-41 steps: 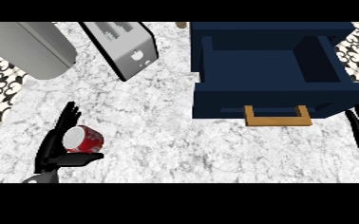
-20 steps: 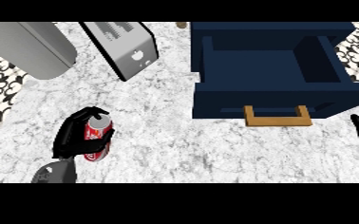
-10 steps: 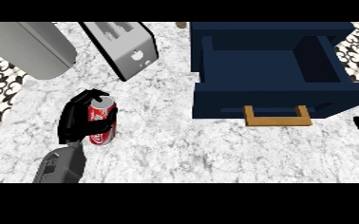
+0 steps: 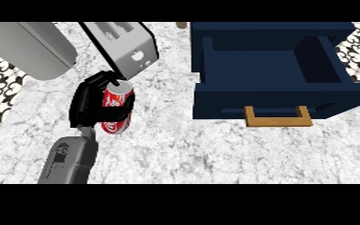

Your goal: Pick up the can, place it into the drawer and close the drawer

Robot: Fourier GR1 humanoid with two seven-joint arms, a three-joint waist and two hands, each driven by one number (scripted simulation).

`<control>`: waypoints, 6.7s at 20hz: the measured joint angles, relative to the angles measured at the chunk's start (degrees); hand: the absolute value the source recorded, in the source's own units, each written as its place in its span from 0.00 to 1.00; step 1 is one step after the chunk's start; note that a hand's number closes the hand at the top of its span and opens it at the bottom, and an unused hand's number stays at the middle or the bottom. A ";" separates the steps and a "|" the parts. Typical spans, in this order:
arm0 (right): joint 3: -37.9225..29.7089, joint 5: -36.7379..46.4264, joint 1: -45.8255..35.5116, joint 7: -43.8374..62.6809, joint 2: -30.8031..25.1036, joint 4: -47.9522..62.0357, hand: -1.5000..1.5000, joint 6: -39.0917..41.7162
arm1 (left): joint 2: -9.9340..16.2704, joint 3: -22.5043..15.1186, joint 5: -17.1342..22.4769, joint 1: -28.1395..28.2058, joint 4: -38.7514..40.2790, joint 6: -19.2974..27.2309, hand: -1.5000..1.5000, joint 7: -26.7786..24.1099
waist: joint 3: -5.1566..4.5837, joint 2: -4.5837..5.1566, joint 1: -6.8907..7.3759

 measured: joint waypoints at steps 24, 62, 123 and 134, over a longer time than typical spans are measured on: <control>0.49 1.94 -1.02 -0.21 1.13 0.06 0.00 -0.48 | -2.09 -16.71 -0.98 -36.85 5.16 22.38 1.00 23.08 | 0.01 0.16 -0.85; 2.09 4.10 -9.96 2.44 -1.12 4.51 0.00 -2.70 | -2.10 -30.49 21.47 -68.66 49.94 32.47 1.00 11.41 | 0.14 1.30 -4.79; 22.31 62.68 -22.90 -5.81 -12.47 19.14 0.00 -11.04 | -0.67 -39.83 36.48 -65.99 47.18 45.62 0.00 4.72 | 0.00 0.33 0.26; 19.94 69.57 -31.44 -10.68 -8.02 42.40 0.00 -26.82 | 8.71 -40.78 32.41 -61.62 34.65 44.91 0.00 14.05 | -0.59 -0.61 1.88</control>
